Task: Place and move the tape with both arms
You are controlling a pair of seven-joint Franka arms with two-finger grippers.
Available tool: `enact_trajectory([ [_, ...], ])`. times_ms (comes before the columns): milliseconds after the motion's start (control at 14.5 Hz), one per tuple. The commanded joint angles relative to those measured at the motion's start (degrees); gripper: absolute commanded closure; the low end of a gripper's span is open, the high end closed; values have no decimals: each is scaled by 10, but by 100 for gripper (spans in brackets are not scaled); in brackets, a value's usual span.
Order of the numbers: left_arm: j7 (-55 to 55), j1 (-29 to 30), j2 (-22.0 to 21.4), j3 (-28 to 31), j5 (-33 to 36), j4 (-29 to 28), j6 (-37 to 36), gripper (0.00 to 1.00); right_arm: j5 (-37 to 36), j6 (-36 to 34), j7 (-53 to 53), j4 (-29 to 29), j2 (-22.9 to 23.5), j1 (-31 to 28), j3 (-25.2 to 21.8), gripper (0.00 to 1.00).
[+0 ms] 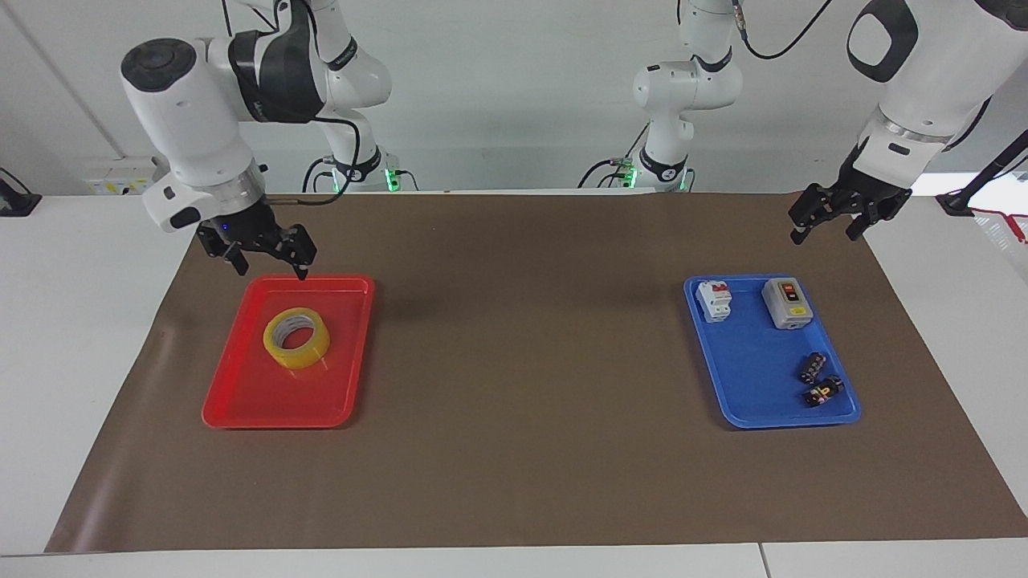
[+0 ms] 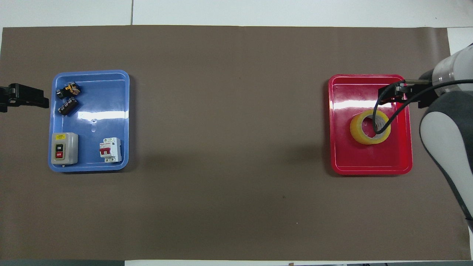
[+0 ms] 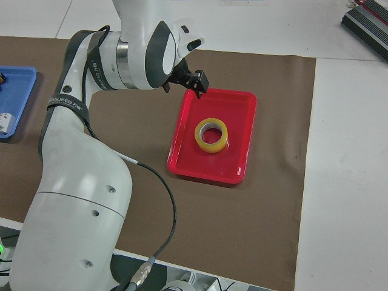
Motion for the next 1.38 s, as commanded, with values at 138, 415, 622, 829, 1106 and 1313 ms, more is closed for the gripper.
enact_trajectory([
  [138,11,3,-9,0,-14,-8,0,0,12,-112,-3,48,-30,-17,3,0],
  [415,11,3,-9,0,-14,-8,-1,0,11,-187,-4,153,5,-9,9,0],
  [622,11,3,-9,0,-14,-8,-1,0,12,-186,-4,153,4,-7,10,0],
  [829,11,3,-9,0,-14,-8,-1,0,4,-187,-52,156,5,-9,9,0],
  [1106,11,3,-9,0,-14,-8,-1,0,3,-196,-54,156,1,-9,8,0],
  [1313,11,3,-9,0,-14,-8,-1,0,4,-196,-54,153,0,-9,8,0],
])
